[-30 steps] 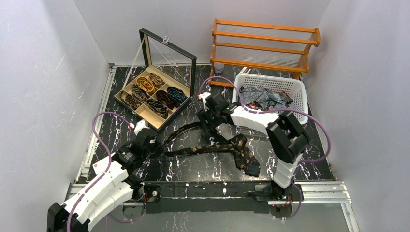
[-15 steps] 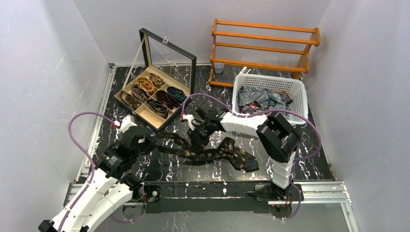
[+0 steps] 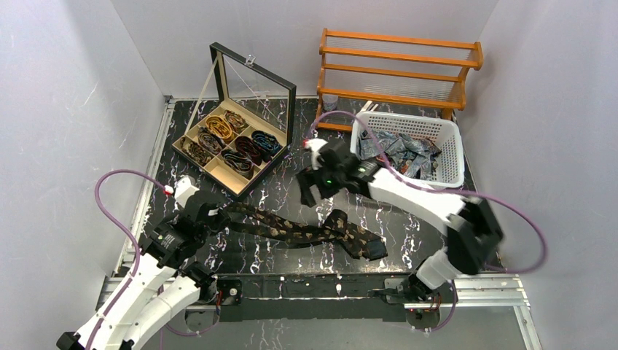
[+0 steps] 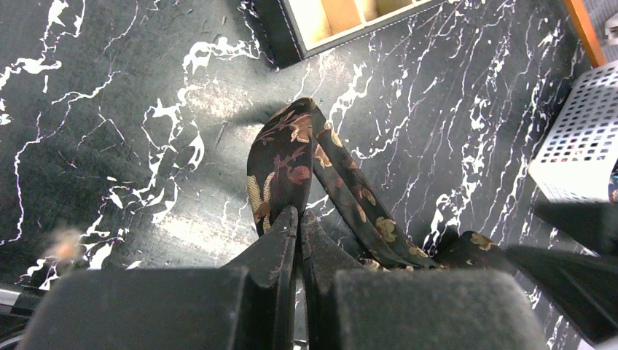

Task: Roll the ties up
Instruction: Flatten out the tie at the center of the board.

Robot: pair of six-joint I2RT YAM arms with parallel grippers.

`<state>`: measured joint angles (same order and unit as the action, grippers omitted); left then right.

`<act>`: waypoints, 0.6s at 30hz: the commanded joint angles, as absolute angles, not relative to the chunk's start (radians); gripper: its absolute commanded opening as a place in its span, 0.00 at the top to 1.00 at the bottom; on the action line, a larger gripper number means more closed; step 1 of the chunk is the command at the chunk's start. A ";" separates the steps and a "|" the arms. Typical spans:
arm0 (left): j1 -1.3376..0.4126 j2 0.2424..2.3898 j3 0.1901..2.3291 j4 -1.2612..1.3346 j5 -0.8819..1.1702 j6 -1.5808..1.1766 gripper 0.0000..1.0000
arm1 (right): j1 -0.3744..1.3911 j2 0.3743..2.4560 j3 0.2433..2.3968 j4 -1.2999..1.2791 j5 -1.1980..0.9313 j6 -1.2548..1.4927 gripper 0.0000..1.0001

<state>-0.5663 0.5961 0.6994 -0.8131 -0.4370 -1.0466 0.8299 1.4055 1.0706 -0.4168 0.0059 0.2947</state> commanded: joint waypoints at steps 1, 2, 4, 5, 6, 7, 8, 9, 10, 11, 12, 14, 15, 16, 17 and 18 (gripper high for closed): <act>-0.571 0.673 0.671 -0.765 -0.481 -1.065 1.00 | 0.794 1.203 0.881 -0.596 0.332 0.573 0.04; -0.571 0.694 0.677 -0.757 -0.485 -1.060 1.00 | 0.780 1.161 0.836 -0.630 0.321 0.623 0.05; -0.571 0.729 0.692 -0.749 -0.494 -1.046 1.00 | 0.750 1.080 0.759 -0.684 0.270 0.709 0.08; -0.571 0.743 0.699 -0.747 -0.499 -1.039 1.00 | 0.736 1.047 0.723 -0.690 0.225 0.725 0.08; -0.571 0.753 0.704 -0.744 -0.499 -1.031 1.00 | 0.728 1.028 0.699 -0.705 0.206 0.761 0.08; -0.571 0.760 0.708 -0.740 -0.499 -1.026 1.00 | 0.727 1.020 0.695 -0.719 0.197 0.790 0.08; -0.571 0.764 0.710 -0.739 -0.495 -1.023 1.00 | 0.727 1.022 0.698 -0.721 0.182 0.797 0.07; -0.571 0.764 0.710 -0.737 -0.490 -1.020 1.00 | 0.723 1.034 0.714 -0.740 0.174 0.805 0.05; -0.571 0.764 0.710 -0.738 -0.488 -1.015 1.00 | 0.723 1.057 0.741 -0.773 0.185 0.818 0.04; -0.571 0.762 0.710 -0.741 -0.490 -1.014 1.00 | 0.723 1.080 0.759 -0.815 0.206 0.824 0.03; -0.571 0.756 0.710 -0.746 -0.495 -1.014 1.00 | 0.723 1.100 0.757 -0.821 0.224 0.827 0.03; -0.571 0.743 0.702 -0.744 -0.501 -1.016 1.00 | 0.722 1.137 0.730 -0.802 0.214 0.831 0.03; -0.570 0.736 0.699 -0.744 -0.499 -1.017 1.00 | 0.722 1.155 0.717 -0.784 0.186 0.834 0.03; -0.570 0.731 0.696 -0.743 -0.499 -1.017 1.00 | 0.722 1.172 0.699 -0.761 0.148 0.842 0.04; -0.571 0.728 0.694 -0.744 -0.497 -1.016 1.00 | 0.722 1.187 0.688 -0.739 0.123 0.846 0.05; -0.571 0.724 0.695 -0.748 -0.496 -1.016 1.00 | 0.723 1.203 0.682 -0.722 0.112 0.848 0.06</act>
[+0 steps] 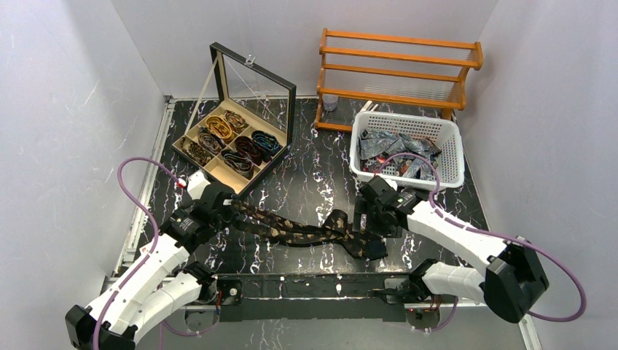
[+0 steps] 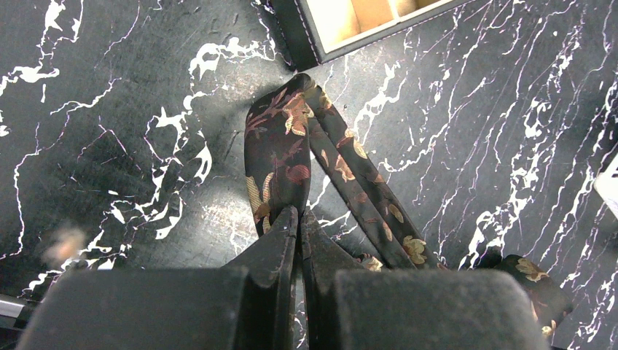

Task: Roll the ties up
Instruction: Flatten out the tie at the center of the board.

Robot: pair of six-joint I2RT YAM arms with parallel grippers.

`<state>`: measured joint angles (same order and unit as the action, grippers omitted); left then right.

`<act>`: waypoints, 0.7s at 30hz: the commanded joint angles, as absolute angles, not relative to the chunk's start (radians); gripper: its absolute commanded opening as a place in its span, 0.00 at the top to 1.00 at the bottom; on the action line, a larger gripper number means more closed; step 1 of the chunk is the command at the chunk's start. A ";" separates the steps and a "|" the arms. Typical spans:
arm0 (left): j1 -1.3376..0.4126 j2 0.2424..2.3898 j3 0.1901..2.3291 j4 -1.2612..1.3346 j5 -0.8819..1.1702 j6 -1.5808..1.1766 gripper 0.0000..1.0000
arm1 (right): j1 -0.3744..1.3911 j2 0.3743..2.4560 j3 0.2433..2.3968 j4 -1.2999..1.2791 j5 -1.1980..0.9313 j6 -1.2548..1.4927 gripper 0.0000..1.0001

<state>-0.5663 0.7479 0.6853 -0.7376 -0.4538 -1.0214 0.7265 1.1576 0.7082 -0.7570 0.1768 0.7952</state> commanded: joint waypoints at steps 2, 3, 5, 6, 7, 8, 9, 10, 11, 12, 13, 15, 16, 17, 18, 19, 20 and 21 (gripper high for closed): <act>-0.571 0.721 0.696 -0.755 -0.497 -1.013 1.00 | 0.723 1.243 0.671 -0.687 0.117 0.844 0.06; -0.571 0.717 0.695 -0.756 -0.497 -1.011 1.00 | 0.723 1.266 0.670 -0.666 0.128 0.837 0.06; -0.571 0.714 0.692 -0.757 -0.497 -1.010 1.00 | 0.723 1.323 0.677 -0.638 0.133 0.822 0.05; -0.570 0.710 0.691 -0.758 -0.497 -1.012 1.00 | 0.723 1.356 0.690 -0.658 0.159 0.831 0.05; -0.571 0.706 0.689 -0.761 -0.497 -1.014 1.00 | 0.723 1.381 0.692 -0.665 0.180 0.844 0.06; -0.571 0.702 0.688 -0.764 -0.498 -1.014 1.00 | 0.723 1.399 0.687 -0.662 0.189 0.850 0.09; -0.571 0.697 0.689 -0.767 -0.502 -1.013 1.00 | 0.723 1.409 0.683 -0.669 0.216 0.866 0.14; -0.571 0.694 0.689 -0.767 -0.504 -1.010 1.00 | 0.723 1.412 0.671 -0.667 0.239 0.887 0.19; -0.571 0.694 0.689 -0.765 -0.505 -1.007 1.00 | 0.723 1.414 0.652 -0.641 0.247 0.897 0.26; -0.571 0.695 0.687 -0.764 -0.506 -1.005 1.00 | 0.723 1.418 0.633 -0.618 0.275 0.911 0.37; -0.570 0.700 0.685 -0.761 -0.506 -1.004 1.00 | 0.723 1.426 0.623 -0.609 0.303 0.935 0.50; -0.571 0.708 0.680 -0.752 -0.500 -1.001 1.00 | 0.723 1.435 0.638 -0.630 0.342 0.963 0.71; -0.571 0.711 0.681 -0.752 -0.497 -0.999 1.00 | 0.722 1.428 0.641 -0.636 0.360 0.974 0.79; -0.571 0.713 0.682 -0.758 -0.499 -1.001 1.00 | 0.720 1.415 0.641 -0.642 0.384 0.987 0.86; -0.571 0.714 0.682 -0.762 -0.502 -1.000 1.00 | 0.712 1.395 0.644 -0.657 0.401 0.999 0.88; -0.571 0.713 0.684 -0.762 -0.505 -1.001 1.00 | 0.699 1.375 0.646 -0.660 0.408 1.006 0.89; -0.571 0.708 0.685 -0.764 -0.511 -1.001 1.00 | 0.678 1.350 0.645 -0.655 0.395 0.997 0.90; -0.571 0.706 0.688 -0.767 -0.515 -0.999 1.00 | 0.649 1.325 0.648 -0.652 0.373 0.975 0.91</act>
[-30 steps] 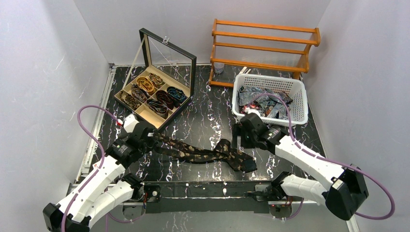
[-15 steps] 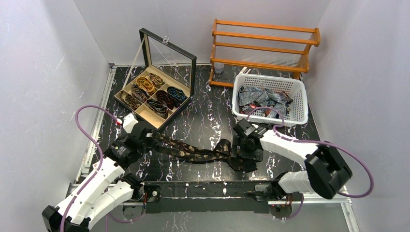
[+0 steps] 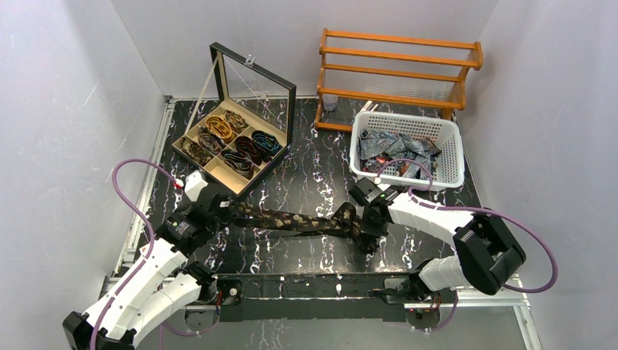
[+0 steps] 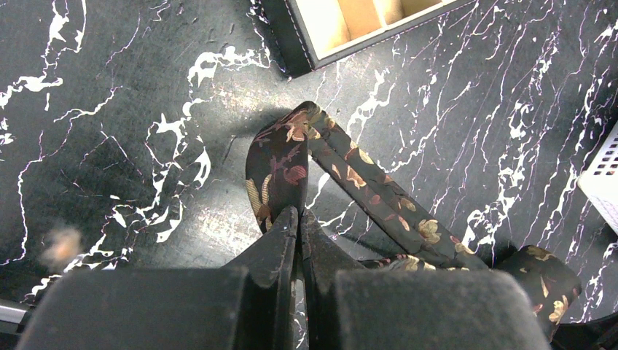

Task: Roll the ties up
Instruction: Flatten out the tie at the center of the board.

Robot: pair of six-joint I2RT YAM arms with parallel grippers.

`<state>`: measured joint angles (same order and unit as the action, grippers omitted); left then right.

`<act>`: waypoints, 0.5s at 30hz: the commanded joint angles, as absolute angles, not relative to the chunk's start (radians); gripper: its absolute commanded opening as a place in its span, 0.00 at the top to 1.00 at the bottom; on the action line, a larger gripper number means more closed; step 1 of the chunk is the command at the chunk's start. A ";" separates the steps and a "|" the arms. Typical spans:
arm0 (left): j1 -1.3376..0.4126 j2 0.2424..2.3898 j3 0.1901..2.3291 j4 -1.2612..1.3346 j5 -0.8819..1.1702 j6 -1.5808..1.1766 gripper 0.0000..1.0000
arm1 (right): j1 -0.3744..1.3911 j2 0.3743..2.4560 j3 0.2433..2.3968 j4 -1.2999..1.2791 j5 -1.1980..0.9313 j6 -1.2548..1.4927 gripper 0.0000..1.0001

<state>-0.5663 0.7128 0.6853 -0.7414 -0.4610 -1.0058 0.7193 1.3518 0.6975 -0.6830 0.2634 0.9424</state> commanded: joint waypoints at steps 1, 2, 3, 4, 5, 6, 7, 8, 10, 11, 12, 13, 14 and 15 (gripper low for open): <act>-0.571 0.704 0.694 -0.771 -0.521 -1.000 1.00 | 0.625 1.301 0.654 -0.654 0.347 0.960 0.93; -0.571 0.703 0.699 -0.776 -0.525 -1.000 1.00 | 0.605 1.273 0.662 -0.658 0.330 0.942 0.96; -0.571 0.702 0.707 -0.781 -0.528 -1.000 1.00 | 0.594 1.249 0.672 -0.665 0.312 0.922 0.98; -0.571 0.703 0.718 -0.796 -0.537 -1.002 1.00 | 0.583 1.222 0.689 -0.672 0.286 0.896 0.99; -0.571 0.705 0.729 -0.815 -0.549 -1.008 1.00 | 0.577 1.196 0.709 -0.688 0.266 0.876 0.99; -0.569 0.702 0.741 -0.834 -0.562 -1.017 1.00 | 0.571 1.187 0.736 -0.723 0.260 0.868 0.99; -0.569 0.700 0.749 -0.851 -0.575 -1.025 1.00 | 0.565 1.172 0.770 -0.752 0.250 0.852 0.99; -0.570 0.694 0.759 -0.867 -0.587 -1.034 1.00 | 0.560 1.158 0.798 -0.773 0.240 0.832 0.99; -0.569 0.681 0.774 -0.904 -0.606 -1.053 1.00 | 0.529 1.137 0.851 -0.802 0.183 0.766 0.99; -0.569 0.674 0.784 -0.917 -0.612 -1.061 1.00 | 0.499 1.141 0.877 -0.827 0.144 0.730 0.99; -0.569 0.669 0.790 -0.934 -0.614 -1.067 1.00 | 0.456 1.150 0.908 -0.873 0.101 0.687 0.99; -0.570 0.665 0.795 -0.945 -0.612 -1.070 1.00 | 0.420 1.156 0.931 -0.893 0.063 0.641 0.99; -0.569 0.663 0.798 -0.955 -0.604 -1.071 1.00 | 0.381 1.163 0.951 -0.913 0.018 0.590 0.99; -0.570 0.662 0.799 -0.962 -0.597 -1.073 1.00 | 0.351 1.175 0.970 -0.943 -0.032 0.540 0.99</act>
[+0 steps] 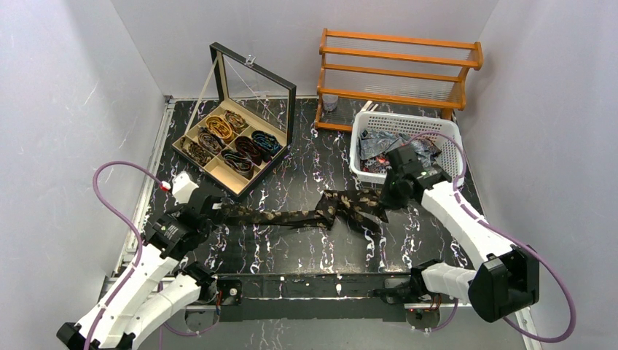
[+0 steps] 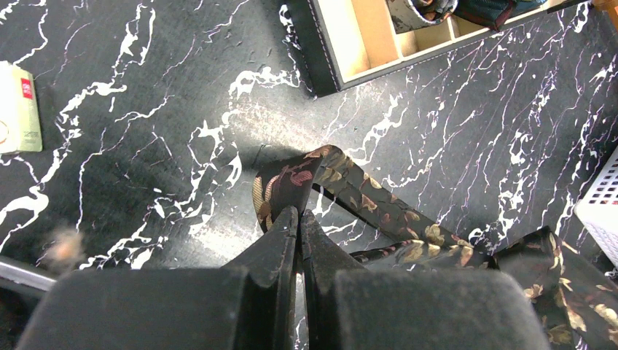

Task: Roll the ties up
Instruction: Flatten out the tie at the center of the board.

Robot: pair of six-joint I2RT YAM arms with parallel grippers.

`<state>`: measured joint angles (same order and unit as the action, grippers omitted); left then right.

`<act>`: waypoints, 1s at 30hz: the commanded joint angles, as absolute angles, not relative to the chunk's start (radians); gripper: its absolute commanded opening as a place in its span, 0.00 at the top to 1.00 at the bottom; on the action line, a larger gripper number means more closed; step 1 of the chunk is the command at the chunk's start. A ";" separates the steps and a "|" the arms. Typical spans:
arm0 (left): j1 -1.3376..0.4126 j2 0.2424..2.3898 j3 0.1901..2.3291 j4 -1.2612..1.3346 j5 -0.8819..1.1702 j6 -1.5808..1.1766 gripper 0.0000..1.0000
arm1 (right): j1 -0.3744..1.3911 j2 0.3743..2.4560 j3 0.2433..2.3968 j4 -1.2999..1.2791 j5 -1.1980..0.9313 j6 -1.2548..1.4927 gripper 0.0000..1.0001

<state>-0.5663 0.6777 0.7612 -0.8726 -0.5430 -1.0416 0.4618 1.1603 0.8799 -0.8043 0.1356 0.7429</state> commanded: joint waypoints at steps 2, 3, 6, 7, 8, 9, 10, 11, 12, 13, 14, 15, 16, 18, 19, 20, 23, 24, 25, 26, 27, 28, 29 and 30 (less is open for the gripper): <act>-0.570 0.665 0.795 -0.974 -0.580 -1.085 1.00 | 0.325 1.201 0.992 -1.012 -0.018 0.465 0.99; -0.569 0.664 0.786 -0.969 -0.570 -1.088 1.00 | 0.317 1.212 0.990 -1.035 0.062 0.447 0.98; -0.569 0.675 0.749 -0.933 -0.548 -1.078 0.96 | 0.284 1.209 0.947 -0.995 0.156 0.470 0.79; -0.569 0.687 0.741 -0.915 -0.535 -1.066 0.90 | 0.281 1.208 0.932 -0.958 0.111 0.462 0.65; -0.570 0.704 0.733 -0.896 -0.518 -1.052 0.81 | 0.280 1.222 0.924 -0.932 0.096 0.468 0.48; -0.570 0.724 0.726 -0.878 -0.502 -1.040 0.62 | 0.279 1.232 0.924 -0.919 0.111 0.475 0.43; -0.569 0.746 0.719 -0.858 -0.486 -1.026 0.56 | 0.280 1.253 0.938 -0.916 0.124 0.480 0.40; -0.569 0.772 0.715 -0.847 -0.477 -1.010 0.55 | 0.280 1.259 0.955 -0.915 0.140 0.479 0.38; -0.569 0.794 0.714 -0.847 -0.476 -1.008 0.50 | 0.281 1.253 0.973 -0.905 0.150 0.476 0.35; -0.569 0.813 0.712 -0.848 -0.480 -1.007 0.41 | 0.281 1.237 0.992 -0.890 0.148 0.470 0.33; -0.569 0.826 0.710 -0.848 -0.485 -1.004 0.32 | 0.282 1.218 1.006 -0.863 0.126 0.453 0.31; -0.569 0.835 0.710 -0.846 -0.490 -1.002 0.26 | 0.283 1.192 1.013 -0.830 0.058 0.430 0.29; -0.569 0.839 0.709 -0.842 -0.492 -1.000 0.24 | 0.284 1.168 1.008 -0.779 -0.030 0.399 0.29; -0.569 0.832 0.703 -0.822 -0.488 -0.997 0.19 | 0.301 1.127 0.955 -0.653 -0.220 0.355 0.29; -0.569 0.827 0.697 -0.808 -0.480 -0.996 0.17 | 0.320 1.116 0.920 -0.591 -0.302 0.349 0.29; -0.569 0.821 0.690 -0.795 -0.473 -0.996 0.16 | 0.351 1.110 0.878 -0.527 -0.346 0.361 0.30; -0.569 0.810 0.661 -0.759 -0.443 -0.994 0.15 | 0.494 1.155 0.811 -0.381 -0.320 0.443 0.30; -0.569 0.807 0.652 -0.753 -0.432 -0.993 0.15 | 0.542 1.184 0.811 -0.354 -0.310 0.451 0.29; -0.569 0.806 0.646 -0.750 -0.423 -0.991 0.15 | 0.591 1.225 0.828 -0.350 -0.283 0.455 0.27; -0.569 0.803 0.642 -0.752 -0.414 -0.989 0.15 | 0.642 1.266 0.849 -0.358 -0.231 0.462 0.26; -0.569 0.799 0.638 -0.755 -0.410 -0.989 0.15 | 0.682 1.308 0.871 -0.374 -0.169 0.467 0.25; -0.569 0.793 0.633 -0.758 -0.408 -0.989 0.15 | 0.716 1.350 0.894 -0.395 -0.127 0.464 0.24; -0.569 0.787 0.626 -0.761 -0.407 -0.991 0.14 | 0.739 1.386 0.918 -0.425 -0.070 0.472 0.23; -0.569 0.778 0.620 -0.763 -0.407 -0.997 0.14 | 0.757 1.422 0.941 -0.461 0.005 0.493 0.22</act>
